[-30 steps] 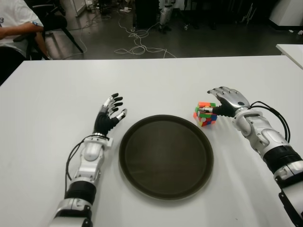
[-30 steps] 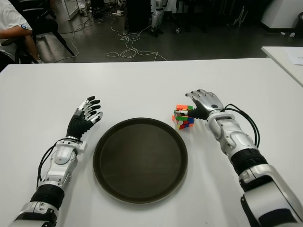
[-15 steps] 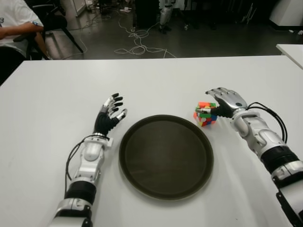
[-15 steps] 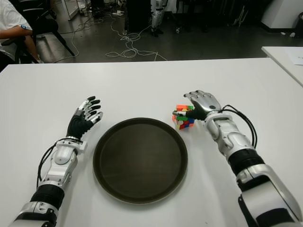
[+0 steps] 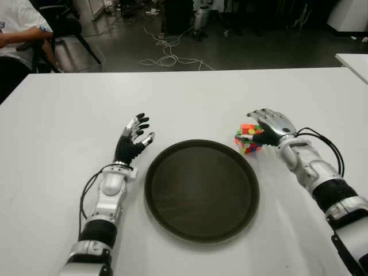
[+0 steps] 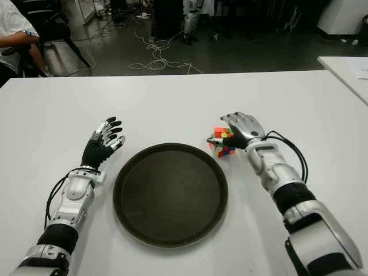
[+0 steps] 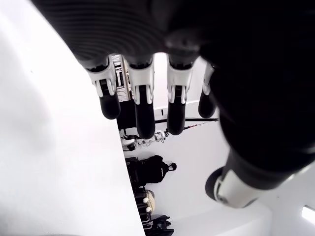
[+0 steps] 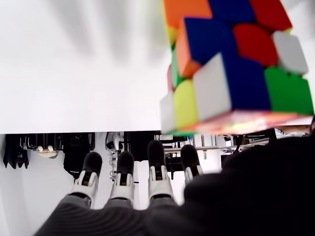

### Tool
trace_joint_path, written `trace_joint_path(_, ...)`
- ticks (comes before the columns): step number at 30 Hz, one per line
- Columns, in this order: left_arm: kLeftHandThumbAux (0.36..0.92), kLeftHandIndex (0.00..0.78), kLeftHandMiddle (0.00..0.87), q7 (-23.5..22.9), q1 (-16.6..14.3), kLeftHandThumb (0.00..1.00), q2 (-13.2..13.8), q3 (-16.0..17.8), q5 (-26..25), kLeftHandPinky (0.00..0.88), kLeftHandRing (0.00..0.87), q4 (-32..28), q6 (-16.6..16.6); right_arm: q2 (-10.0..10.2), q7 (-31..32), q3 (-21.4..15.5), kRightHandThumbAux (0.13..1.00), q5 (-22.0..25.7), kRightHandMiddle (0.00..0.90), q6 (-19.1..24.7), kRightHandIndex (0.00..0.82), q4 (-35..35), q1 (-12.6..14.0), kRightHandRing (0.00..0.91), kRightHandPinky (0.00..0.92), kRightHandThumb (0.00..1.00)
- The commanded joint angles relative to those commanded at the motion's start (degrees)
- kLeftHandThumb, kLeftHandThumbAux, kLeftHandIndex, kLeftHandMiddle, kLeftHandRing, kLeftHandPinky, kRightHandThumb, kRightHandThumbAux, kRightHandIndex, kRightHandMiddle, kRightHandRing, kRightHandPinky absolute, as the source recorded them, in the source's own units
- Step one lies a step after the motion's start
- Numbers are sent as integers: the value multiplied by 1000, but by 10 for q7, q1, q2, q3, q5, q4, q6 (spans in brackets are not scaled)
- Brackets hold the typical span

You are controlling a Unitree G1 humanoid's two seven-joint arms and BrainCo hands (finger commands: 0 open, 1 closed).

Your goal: Pick up the Rubik's Cube and put it in the plate

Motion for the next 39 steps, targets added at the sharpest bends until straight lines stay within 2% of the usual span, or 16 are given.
trace_joint_path(13,715,120,179,-3,-5,60,0,2,-7,102,158,11,-4,3,19,11,175,0,0,-6,0,-7,1,0,0,99)
trace_joint_path(31,748,112,176,-6,-2,58,1,-1,-5,108,152,4,0,7,14,11,179,3,0,-1,0,-11,6,0,0,89)
trace_joint_path(39,747,116,178,-1,2,48,-1,-1,-3,104,152,-5,6,8,9,13,209,4,0,-11,0,-1,6,0,0,95)
